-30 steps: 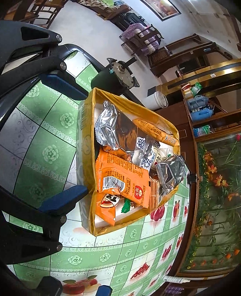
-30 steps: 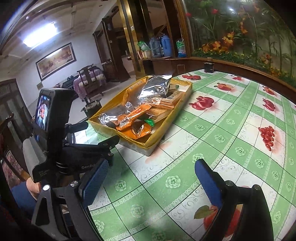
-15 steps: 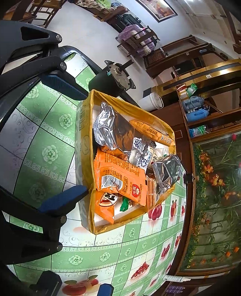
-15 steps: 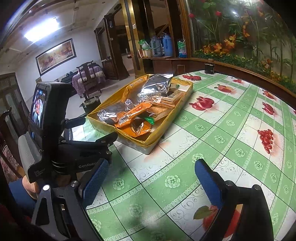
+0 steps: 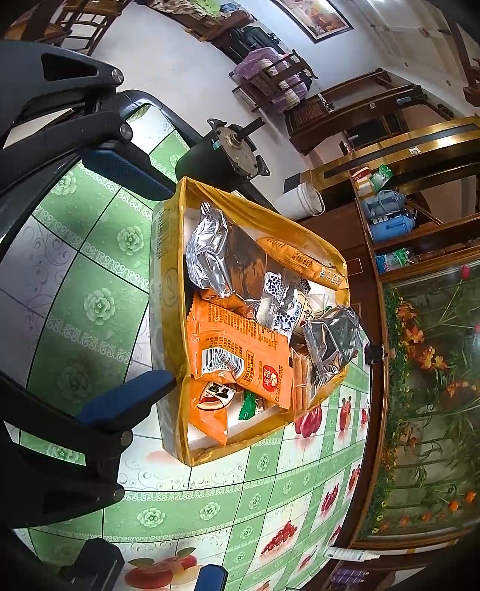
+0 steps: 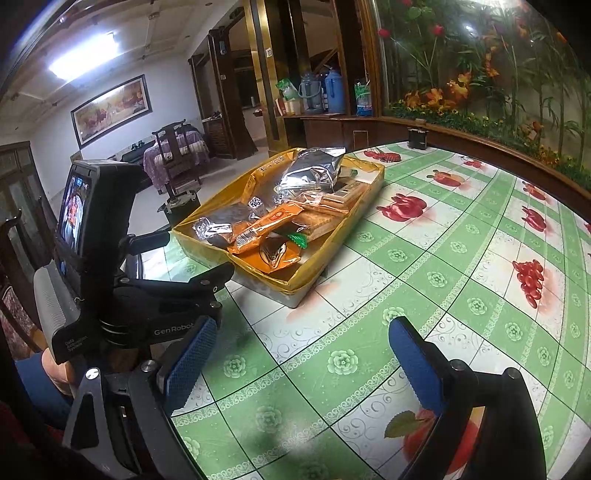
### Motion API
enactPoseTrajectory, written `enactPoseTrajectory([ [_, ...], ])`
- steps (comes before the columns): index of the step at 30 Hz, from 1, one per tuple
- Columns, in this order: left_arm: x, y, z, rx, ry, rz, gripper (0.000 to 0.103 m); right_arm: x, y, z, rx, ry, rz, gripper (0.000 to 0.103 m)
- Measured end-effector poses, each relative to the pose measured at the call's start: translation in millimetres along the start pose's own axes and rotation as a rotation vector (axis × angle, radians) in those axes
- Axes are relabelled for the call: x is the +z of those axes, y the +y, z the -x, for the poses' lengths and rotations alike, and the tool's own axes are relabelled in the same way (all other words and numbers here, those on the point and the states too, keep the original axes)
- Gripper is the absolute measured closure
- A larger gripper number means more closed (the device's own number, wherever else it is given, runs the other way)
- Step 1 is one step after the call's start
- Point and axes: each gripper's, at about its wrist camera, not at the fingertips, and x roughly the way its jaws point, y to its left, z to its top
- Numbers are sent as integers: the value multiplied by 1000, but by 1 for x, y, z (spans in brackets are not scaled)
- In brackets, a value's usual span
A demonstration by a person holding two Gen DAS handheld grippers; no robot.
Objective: Organize snacks
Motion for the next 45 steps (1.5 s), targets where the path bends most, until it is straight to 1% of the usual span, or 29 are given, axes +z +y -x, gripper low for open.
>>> enactPoseTrajectory([
  [45, -1, -4, -5, -19, 11, 7, 9, 0, -2, 1, -3, -5, -10, 8],
])
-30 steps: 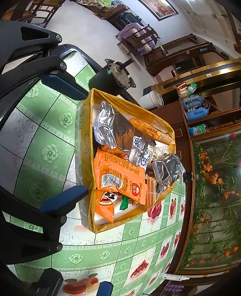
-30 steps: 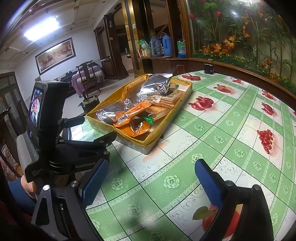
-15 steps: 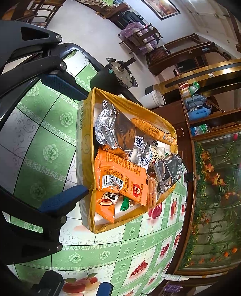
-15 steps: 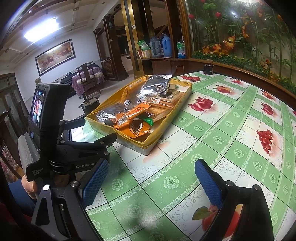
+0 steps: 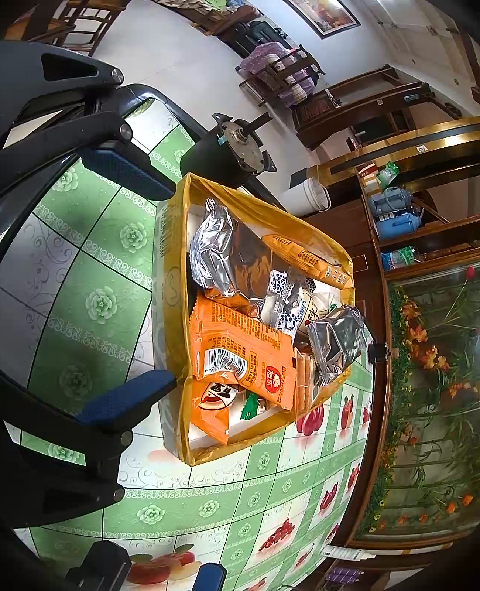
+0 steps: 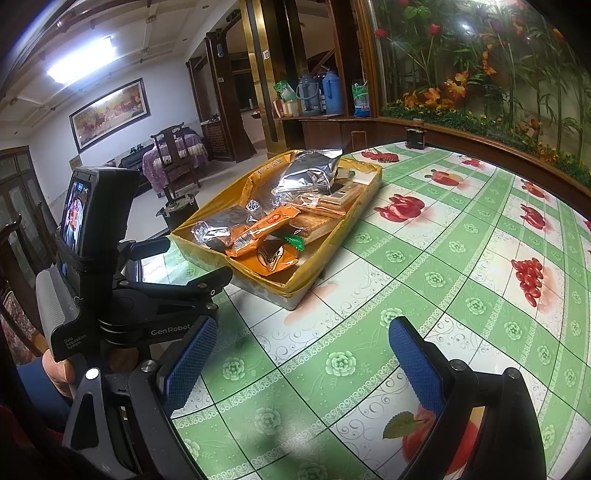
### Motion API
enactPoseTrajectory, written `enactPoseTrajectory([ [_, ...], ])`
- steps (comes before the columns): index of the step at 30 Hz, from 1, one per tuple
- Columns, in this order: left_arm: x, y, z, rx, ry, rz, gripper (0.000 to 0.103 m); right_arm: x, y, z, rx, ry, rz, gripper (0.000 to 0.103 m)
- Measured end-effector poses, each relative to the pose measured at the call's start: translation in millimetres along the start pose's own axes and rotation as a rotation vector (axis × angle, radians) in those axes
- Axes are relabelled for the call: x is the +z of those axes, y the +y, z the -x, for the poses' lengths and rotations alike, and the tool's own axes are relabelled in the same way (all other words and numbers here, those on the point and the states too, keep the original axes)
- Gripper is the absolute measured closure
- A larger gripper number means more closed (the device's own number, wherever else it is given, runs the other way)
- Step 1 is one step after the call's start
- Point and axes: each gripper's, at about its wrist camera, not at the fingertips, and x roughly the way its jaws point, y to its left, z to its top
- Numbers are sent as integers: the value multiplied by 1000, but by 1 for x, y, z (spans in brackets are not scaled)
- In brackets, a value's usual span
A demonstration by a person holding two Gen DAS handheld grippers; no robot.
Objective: Organize snacks
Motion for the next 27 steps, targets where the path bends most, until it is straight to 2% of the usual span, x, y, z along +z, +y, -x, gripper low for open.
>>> enactPoseTrajectory([
  [27, -3, -2, 3, 20, -19, -1, 8, 1, -3, 1, -8, -5, -8, 8],
])
